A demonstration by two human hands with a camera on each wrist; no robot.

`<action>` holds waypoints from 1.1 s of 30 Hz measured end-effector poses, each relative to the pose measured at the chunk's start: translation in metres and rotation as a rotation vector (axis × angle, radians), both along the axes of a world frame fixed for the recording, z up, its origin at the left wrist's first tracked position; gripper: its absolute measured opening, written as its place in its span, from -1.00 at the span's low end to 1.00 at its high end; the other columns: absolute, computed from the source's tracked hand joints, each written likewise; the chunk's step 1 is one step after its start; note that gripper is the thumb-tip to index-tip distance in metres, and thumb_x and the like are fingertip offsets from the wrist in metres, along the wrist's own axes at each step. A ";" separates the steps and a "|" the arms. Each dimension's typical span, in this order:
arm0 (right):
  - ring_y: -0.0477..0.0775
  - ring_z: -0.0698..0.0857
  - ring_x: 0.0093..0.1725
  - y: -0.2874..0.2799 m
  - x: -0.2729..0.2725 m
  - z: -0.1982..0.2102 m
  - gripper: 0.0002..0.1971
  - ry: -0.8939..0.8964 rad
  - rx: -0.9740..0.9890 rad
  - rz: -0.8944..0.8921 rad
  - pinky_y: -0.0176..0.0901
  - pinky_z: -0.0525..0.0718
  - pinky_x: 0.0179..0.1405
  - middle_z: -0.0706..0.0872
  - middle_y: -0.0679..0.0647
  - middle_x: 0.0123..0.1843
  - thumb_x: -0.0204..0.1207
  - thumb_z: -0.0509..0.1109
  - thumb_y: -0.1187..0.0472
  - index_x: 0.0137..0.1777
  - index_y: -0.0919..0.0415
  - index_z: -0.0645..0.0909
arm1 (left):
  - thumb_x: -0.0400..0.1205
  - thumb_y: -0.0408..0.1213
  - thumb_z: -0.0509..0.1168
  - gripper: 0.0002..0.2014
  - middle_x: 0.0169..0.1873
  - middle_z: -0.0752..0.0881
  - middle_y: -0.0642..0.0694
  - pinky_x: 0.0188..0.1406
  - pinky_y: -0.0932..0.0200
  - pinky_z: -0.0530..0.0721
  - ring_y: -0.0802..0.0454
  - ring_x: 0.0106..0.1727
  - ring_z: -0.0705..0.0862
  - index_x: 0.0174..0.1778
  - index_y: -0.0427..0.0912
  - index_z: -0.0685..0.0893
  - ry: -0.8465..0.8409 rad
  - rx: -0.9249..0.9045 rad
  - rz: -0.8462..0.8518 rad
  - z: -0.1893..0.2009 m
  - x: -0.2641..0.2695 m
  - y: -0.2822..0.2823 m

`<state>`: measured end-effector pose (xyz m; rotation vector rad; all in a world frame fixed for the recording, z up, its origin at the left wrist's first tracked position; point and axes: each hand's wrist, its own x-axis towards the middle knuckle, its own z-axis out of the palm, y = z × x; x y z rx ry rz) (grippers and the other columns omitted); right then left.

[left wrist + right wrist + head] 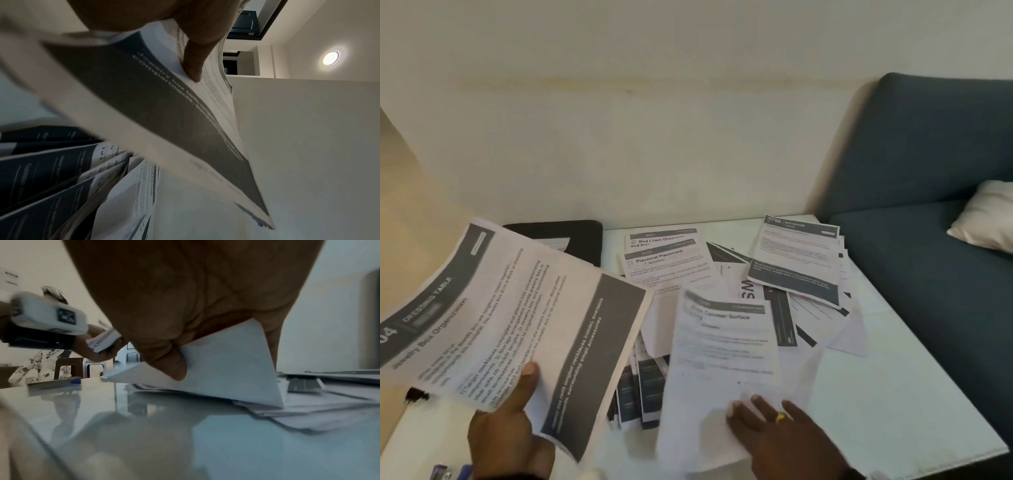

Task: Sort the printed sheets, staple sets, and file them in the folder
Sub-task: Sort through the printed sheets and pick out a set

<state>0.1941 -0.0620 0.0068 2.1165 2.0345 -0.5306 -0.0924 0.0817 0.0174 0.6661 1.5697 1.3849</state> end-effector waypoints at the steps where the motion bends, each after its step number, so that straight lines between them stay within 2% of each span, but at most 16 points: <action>1: -0.15 0.84 -0.08 -0.012 -0.003 -0.009 -0.53 0.005 0.020 0.023 0.00 0.78 -0.30 0.82 -0.24 0.07 0.40 0.01 0.12 0.09 -0.17 0.71 | 0.58 -0.13 0.42 -0.46 0.39 0.58 0.01 0.46 -0.03 0.39 -0.12 0.36 0.55 0.49 -0.05 0.50 -0.055 0.018 -0.006 0.003 0.002 0.003; 3: -0.18 0.83 -0.09 -0.025 -0.002 -0.021 -0.51 0.013 0.048 0.053 -0.05 0.76 -0.38 0.81 -0.25 0.10 0.66 -0.27 -0.01 0.17 -0.16 0.53 | 0.60 -0.21 0.40 -0.48 0.39 0.57 0.10 0.47 0.03 0.34 -0.02 0.39 0.53 0.50 -0.04 0.49 -0.020 0.073 -0.029 0.010 0.006 0.002; 6: -0.25 0.81 -0.03 -0.019 0.003 -0.009 -0.42 0.007 0.004 0.027 -0.09 0.78 -0.38 0.78 -0.28 0.15 0.65 -0.28 -0.31 0.16 -0.26 0.59 | 0.59 -0.20 0.41 -0.50 0.41 0.57 0.10 0.52 -0.06 0.34 -0.03 0.40 0.53 0.47 0.00 0.52 -0.015 0.066 -0.020 0.005 0.005 0.001; 8: -0.25 0.74 0.13 -0.008 0.003 0.007 -0.32 0.066 -0.001 0.014 -0.11 0.77 -0.06 0.73 -0.32 0.19 0.52 -0.27 -0.48 0.16 -0.29 0.65 | 0.61 -0.24 0.39 -0.53 0.41 0.56 0.11 0.50 0.00 0.33 0.00 0.38 0.52 0.45 0.00 0.52 -0.016 0.067 -0.027 0.007 0.008 0.001; 9: -0.22 0.68 0.23 -0.004 0.003 0.011 -0.30 0.140 0.057 -0.051 -0.13 0.67 0.15 0.69 -0.31 0.25 0.47 -0.23 -0.51 0.25 -0.26 0.62 | 0.62 -0.25 0.37 -0.53 0.41 0.55 0.09 0.48 0.05 0.33 0.00 0.37 0.51 0.47 -0.03 0.51 -0.014 0.072 -0.037 0.009 0.010 0.000; 11: -0.14 0.61 0.30 -0.001 0.006 0.011 -0.44 0.187 0.209 -0.210 -0.24 0.50 0.25 0.67 -0.26 0.29 0.54 -0.01 -0.44 0.33 -0.18 0.55 | 0.63 -0.27 0.36 -0.51 0.42 0.54 0.05 0.43 0.10 0.34 -0.03 0.38 0.51 0.51 -0.09 0.48 -0.013 0.090 -0.047 0.013 0.011 -0.003; 13: -0.07 0.60 0.25 0.005 0.007 0.007 -0.58 0.165 0.250 -0.429 -0.24 0.51 0.22 0.64 -0.18 0.24 0.57 0.15 -0.32 0.29 -0.13 0.50 | 0.63 -0.30 0.36 -0.52 0.41 0.55 0.05 0.38 0.12 0.35 -0.03 0.41 0.50 0.49 -0.06 0.49 -0.009 0.105 -0.085 0.013 0.013 -0.002; 15: 0.05 0.57 0.26 0.009 0.007 0.001 -0.50 0.154 0.189 -0.547 -0.14 0.56 0.24 0.53 -0.07 0.25 0.51 0.24 -0.32 0.33 -0.06 0.40 | 0.60 -0.41 0.36 -0.59 0.30 0.60 0.07 0.33 0.09 0.39 -0.02 0.33 0.55 0.38 -0.07 0.58 -0.036 0.093 -0.169 0.011 0.018 -0.003; 18: 0.17 0.54 0.26 0.014 0.013 -0.005 -0.40 0.110 0.099 -0.606 -0.09 0.54 0.21 0.40 0.03 0.24 0.48 0.33 -0.26 0.37 0.04 0.27 | 0.51 -0.53 0.40 -0.76 0.01 0.80 0.08 0.23 0.02 0.54 0.02 0.07 0.70 0.01 -0.15 0.73 -0.046 0.001 -0.402 0.005 0.038 -0.011; 21: 0.21 0.58 0.21 0.017 0.021 -0.010 -0.45 0.212 0.098 -0.682 -0.06 0.56 0.11 0.44 0.05 0.20 0.47 0.37 -0.13 0.34 0.04 0.25 | 0.48 -0.48 0.46 -0.79 -0.22 0.83 0.18 -0.04 0.18 0.60 0.17 -0.04 0.72 -0.07 -0.09 0.77 0.068 -0.022 -0.615 -0.004 0.056 -0.022; 23: 0.19 0.64 0.14 0.018 0.027 -0.013 -0.52 0.296 0.085 -0.724 -0.06 0.62 0.09 0.57 0.01 0.14 0.42 0.40 -0.09 0.24 -0.01 0.29 | 0.48 -0.37 0.51 -0.81 -0.18 0.83 0.13 -0.11 0.19 0.58 0.12 -0.02 0.71 -0.03 -0.07 0.78 0.146 -0.083 -0.724 -0.012 0.065 -0.026; 25: 0.10 0.66 -0.01 0.018 0.032 -0.017 -0.68 0.347 0.106 -0.746 -0.10 0.64 -0.03 0.65 -0.07 -0.02 0.42 0.39 -0.02 0.05 -0.05 0.33 | 0.43 -0.30 0.56 -0.74 -0.03 0.82 -0.03 0.03 0.11 0.56 -0.01 0.04 0.70 0.03 -0.11 0.77 0.193 -0.155 -0.792 -0.022 0.070 -0.026; 27: 0.01 0.59 -0.17 0.017 0.038 -0.017 -0.80 0.385 0.132 -0.769 -0.16 0.57 -0.16 0.60 -0.11 -0.20 0.51 0.34 0.05 -0.16 0.01 0.33 | 0.41 -0.34 0.58 -0.65 0.08 0.76 -0.13 0.18 0.09 0.49 -0.13 0.13 0.66 0.10 -0.14 0.74 0.241 -0.183 -0.806 -0.031 0.076 -0.027; 29: 0.00 0.51 -0.26 0.019 0.041 -0.019 -0.75 0.423 0.175 -0.804 -0.15 0.51 -0.20 0.53 -0.05 -0.30 0.56 0.27 0.08 -0.28 0.07 0.29 | 0.38 -0.34 0.60 -0.45 0.38 0.57 -0.05 0.33 0.08 0.40 -0.13 0.35 0.54 0.30 -0.12 0.62 0.358 -0.144 -0.815 -0.039 0.081 -0.028; 31: 0.02 0.55 -0.23 0.023 0.043 -0.020 -0.79 0.513 0.206 -0.859 -0.13 0.52 -0.18 0.59 -0.01 -0.26 0.59 0.23 0.08 -0.24 0.12 0.37 | 0.27 -0.15 0.56 -0.10 0.57 0.14 0.27 0.56 0.07 0.19 0.06 0.57 0.24 0.53 0.02 0.30 0.475 -0.035 -0.837 -0.050 0.084 -0.031; 33: 0.03 0.64 -0.09 0.025 0.041 -0.019 -0.79 0.620 0.201 -0.897 -0.07 0.59 -0.04 0.69 -0.01 -0.14 0.62 0.21 0.01 -0.13 0.13 0.50 | 0.25 -0.02 0.42 0.02 0.60 -0.12 0.35 0.63 0.09 -0.05 0.24 0.66 -0.13 0.58 0.11 -0.01 0.568 0.028 -0.832 -0.062 0.084 -0.033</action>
